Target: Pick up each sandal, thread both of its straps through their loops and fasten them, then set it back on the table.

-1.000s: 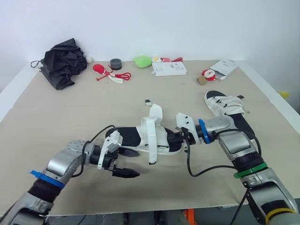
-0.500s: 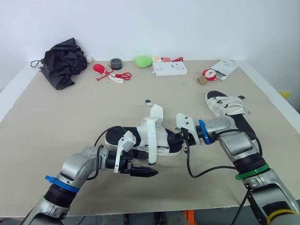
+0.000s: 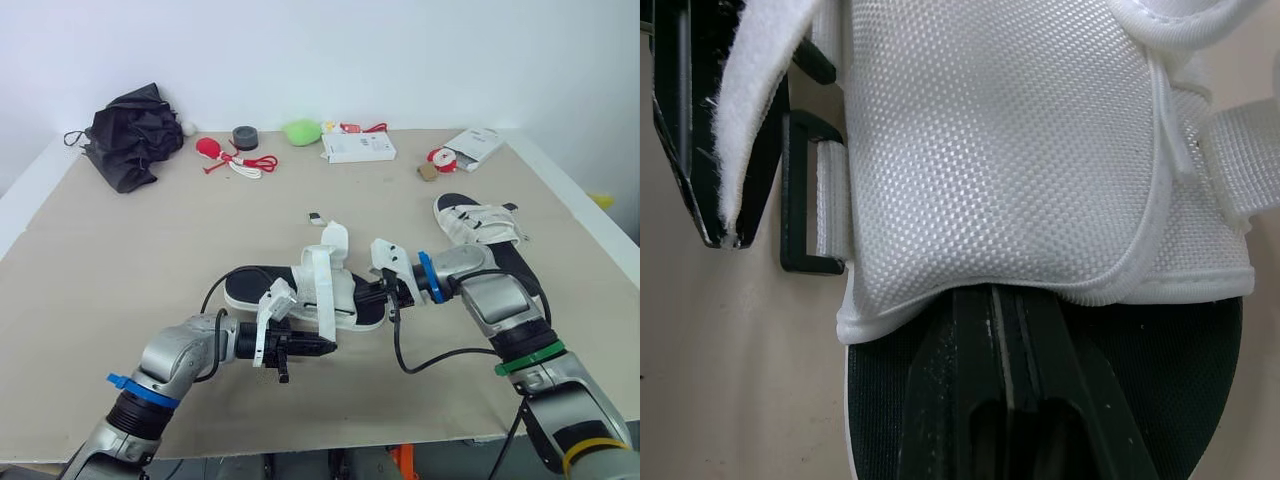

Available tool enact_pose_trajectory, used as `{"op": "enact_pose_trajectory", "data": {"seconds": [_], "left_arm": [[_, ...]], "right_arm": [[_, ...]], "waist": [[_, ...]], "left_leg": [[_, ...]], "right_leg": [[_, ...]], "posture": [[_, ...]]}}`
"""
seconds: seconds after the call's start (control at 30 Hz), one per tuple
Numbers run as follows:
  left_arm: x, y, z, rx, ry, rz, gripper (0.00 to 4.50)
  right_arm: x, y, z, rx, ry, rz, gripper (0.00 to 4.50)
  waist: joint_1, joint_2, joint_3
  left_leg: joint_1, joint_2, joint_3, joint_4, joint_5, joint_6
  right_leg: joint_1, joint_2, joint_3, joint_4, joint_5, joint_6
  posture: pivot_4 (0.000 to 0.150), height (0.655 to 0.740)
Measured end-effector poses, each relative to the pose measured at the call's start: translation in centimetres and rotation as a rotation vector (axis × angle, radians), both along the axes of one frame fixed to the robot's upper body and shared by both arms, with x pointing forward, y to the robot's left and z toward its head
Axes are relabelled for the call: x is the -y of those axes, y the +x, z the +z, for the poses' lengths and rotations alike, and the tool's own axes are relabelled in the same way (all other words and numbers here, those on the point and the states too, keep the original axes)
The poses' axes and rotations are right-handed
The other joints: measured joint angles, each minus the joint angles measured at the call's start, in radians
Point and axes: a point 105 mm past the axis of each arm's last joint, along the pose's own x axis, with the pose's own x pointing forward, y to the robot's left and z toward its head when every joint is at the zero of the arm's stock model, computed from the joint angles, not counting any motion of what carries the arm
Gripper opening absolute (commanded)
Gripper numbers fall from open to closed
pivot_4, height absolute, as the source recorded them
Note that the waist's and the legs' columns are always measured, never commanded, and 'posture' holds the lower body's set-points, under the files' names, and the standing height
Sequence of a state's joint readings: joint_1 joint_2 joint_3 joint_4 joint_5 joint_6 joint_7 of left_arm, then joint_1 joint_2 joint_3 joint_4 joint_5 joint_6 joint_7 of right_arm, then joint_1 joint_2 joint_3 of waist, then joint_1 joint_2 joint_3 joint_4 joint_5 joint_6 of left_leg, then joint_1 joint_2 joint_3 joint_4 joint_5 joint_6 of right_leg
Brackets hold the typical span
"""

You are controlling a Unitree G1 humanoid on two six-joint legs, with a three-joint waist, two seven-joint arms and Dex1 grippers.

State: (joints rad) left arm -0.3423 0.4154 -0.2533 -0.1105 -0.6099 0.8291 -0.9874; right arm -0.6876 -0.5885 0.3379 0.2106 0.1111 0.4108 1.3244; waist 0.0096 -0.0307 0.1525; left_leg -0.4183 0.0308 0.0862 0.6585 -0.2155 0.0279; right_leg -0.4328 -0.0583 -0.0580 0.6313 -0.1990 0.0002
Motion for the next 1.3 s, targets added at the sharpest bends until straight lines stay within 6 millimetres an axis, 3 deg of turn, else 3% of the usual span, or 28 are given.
{"op": "enact_pose_trajectory", "data": {"seconds": [0.17,0.33,0.43,0.5,0.6,0.77,0.83,0.97,1.3], "left_arm": [[-0.4,0.0,0.6,-0.039,-0.031,-0.007,0.04],[-1.9,0.5,5.9,-0.042,-0.126,-0.077,0.04],[-1.9,0.2,6.3,-0.104,-0.14,-0.122,0.04],[-2.3,1.4,8.1,-0.166,-0.134,-0.159,0.04],[-2.4,3.8,10.7,-0.119,-0.15,-0.138,0.04],[-1.2,6.9,7.5,-0.22,-0.125,-0.057,0.04],[-0.8,7.2,6.9,-0.252,-0.114,-0.064,0.04],[-0.6,6.9,7.4,-0.252,-0.106,-0.114,0.04],[-2.2,6.7,6.3,-0.257,-0.061,-0.107,0.04]], "right_arm": [[-0.2,0.0,0.0,0.002,0.001,0.008,0.0],[-0.2,0.0,0.1,0.007,0.002,0.016,0.0],[-0.2,0.0,0.1,0.009,0.002,0.02,0.0],[-0.1,0.2,0.1,0.011,0.002,0.012,0.0],[-0.3,0.3,0.0,0.013,0.01,0.004,0.0],[-0.4,0.2,-0.1,0.016,0.018,0.001,0.0],[-0.4,0.1,-0.1,0.021,0.022,0.002,0.0],[-0.4,0.0,0.0,0.025,0.027,0.0,0.0],[-0.3,-0.1,0.0,0.031,0.031,-0.014,0.0]], "waist": [[-0.002,0.0,0.0],[-0.003,0.0,0.0],[-0.004,-0.001,0.001],[-0.003,-0.005,0.003],[-0.005,-0.003,0.001],[-0.007,-0.003,0.002],[-0.008,-0.004,0.002],[-0.008,-0.003,0.002],[-0.006,-0.003,0.002]], "left_leg": [[0.0,0.001,0.0,0.0,0.0,0.0],[-0.001,0.001,0.0,0.0,0.0,-0.001],[-0.001,0.001,0.001,-0.001,0.0,-0.001],[-0.002,0.001,-0.001,0.001,0.001,-0.002],[0.0,0.0,-0.001,0.001,0.002,-0.002],[0.005,0.0,0.0,-0.002,0.001,-0.002],[0.003,0.001,0.0,-0.002,0.001,-0.002],[0.002,0.001,0.001,-0.002,0.001,-0.002],[0.0,0.0,0.001,-0.002,0.001,-0.002]], "right_leg": [[-0.001,0.001,0.0,0.0,0.0,-0.001],[-0.001,0.003,0.0,0.001,0.0,-0.002],[-0.001,0.004,0.001,0.001,0.0,-0.001],[-0.001,0.008,0.0,0.001,0.0,-0.001],[0.0,0.008,0.001,0.001,0.001,0.001],[0.003,0.007,0.003,0.001,0.0,0.0],[0.001,0.007,0.003,0.001,0.0,-0.001],[-0.001,0.008,0.005,0.002,0.0,-0.001],[-0.002,0.005,0.005,0.002,0.0,-0.001]], "posture": [[0.15,0.74],[0.15,0.74],[0.15,0.74],[0.15,0.74],[0.15,0.74],[0.15,0.74],[0.15,0.74],[0.15,0.74],[0.15,0.74]]}}
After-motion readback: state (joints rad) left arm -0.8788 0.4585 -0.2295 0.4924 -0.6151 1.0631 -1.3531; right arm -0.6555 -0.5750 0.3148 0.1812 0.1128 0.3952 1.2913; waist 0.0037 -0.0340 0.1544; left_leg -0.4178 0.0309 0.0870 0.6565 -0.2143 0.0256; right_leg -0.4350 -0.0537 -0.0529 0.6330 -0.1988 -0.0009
